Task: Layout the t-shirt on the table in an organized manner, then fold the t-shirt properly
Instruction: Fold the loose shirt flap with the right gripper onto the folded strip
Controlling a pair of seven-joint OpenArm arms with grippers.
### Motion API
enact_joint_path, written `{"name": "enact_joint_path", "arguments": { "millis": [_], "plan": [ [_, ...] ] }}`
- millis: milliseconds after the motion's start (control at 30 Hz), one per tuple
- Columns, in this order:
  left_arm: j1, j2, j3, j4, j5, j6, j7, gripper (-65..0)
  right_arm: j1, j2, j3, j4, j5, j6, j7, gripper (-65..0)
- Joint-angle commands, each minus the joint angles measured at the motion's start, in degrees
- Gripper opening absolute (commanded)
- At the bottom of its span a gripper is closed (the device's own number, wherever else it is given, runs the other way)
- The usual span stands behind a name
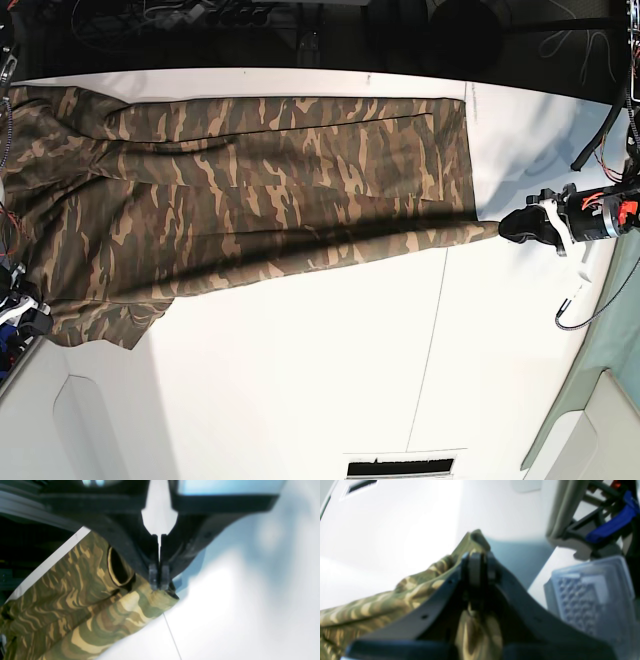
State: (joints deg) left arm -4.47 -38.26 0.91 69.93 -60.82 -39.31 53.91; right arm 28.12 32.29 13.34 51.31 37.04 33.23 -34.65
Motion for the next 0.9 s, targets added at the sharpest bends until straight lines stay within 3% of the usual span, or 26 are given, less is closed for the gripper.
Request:
{"name": "enact_joint_path", "arguments": {
  "millis": [0, 133, 333, 467, 633, 667, 767, 800, 867],
  "plan": [
    [-0.90, -1.49, -0.48, 0.94, -1.62, -0.69, 0.37, -65.0, 1.07, 1.73, 1.11, 1.68, 2.14, 0.04, -0.07, -65.0],
    [-0.37, -1.95, -0.50, 0.98, -7.08, -0.69, 6.43, -65.0, -4.22, 2.27, 5.18, 6.21, 7.43, 0.07, -3.80, -65.0],
    [2.97, -3.02, -0.48, 1.03, -7.30, -0.69, 6.75, -65.0, -19.32, 1.18, 16.41, 15.80, 11.67, 0.24, -6.71, -65.0],
    [5.03, -2.99, -0.48, 1.01, -7.23, -0.69, 5.46, -65.0, -28.17, -1.29, 20.79, 16.33, 11.37, 0.22, -4.98, -65.0],
    [5.70, -1.88, -0.48, 1.01, -6.32, -0.69, 4.76, -65.0, -34.25, -6.38, 20.87, 15.19, 11.34, 0.22, -0.98, -65.0],
    [5.60, -1.38, -0.48, 1.01, -5.84, -0.69, 4.72, -65.0, -34.80, -7.15, 20.87, 15.17, 11.17, 0.22, 0.37, -59.8],
    [5.57, 0.26, -0.48, 1.01, -3.69, -0.69, 4.59, -65.0, -34.45, -8.04, 20.87, 15.26, 11.02, 0.20, 1.49, -31.6],
    [5.62, 0.72, -0.48, 1.01, -2.73, -0.69, 4.59, -65.0, -33.94, -8.00, 20.90, 15.34, 10.99, 0.20, 1.49, -27.4],
    [5.66, 1.51, -0.48, 1.01, -0.55, -0.69, 4.55, -65.0, -32.57, -8.02, 21.57, 15.78, 10.97, 0.17, 1.46, -26.8]
  ]
}}
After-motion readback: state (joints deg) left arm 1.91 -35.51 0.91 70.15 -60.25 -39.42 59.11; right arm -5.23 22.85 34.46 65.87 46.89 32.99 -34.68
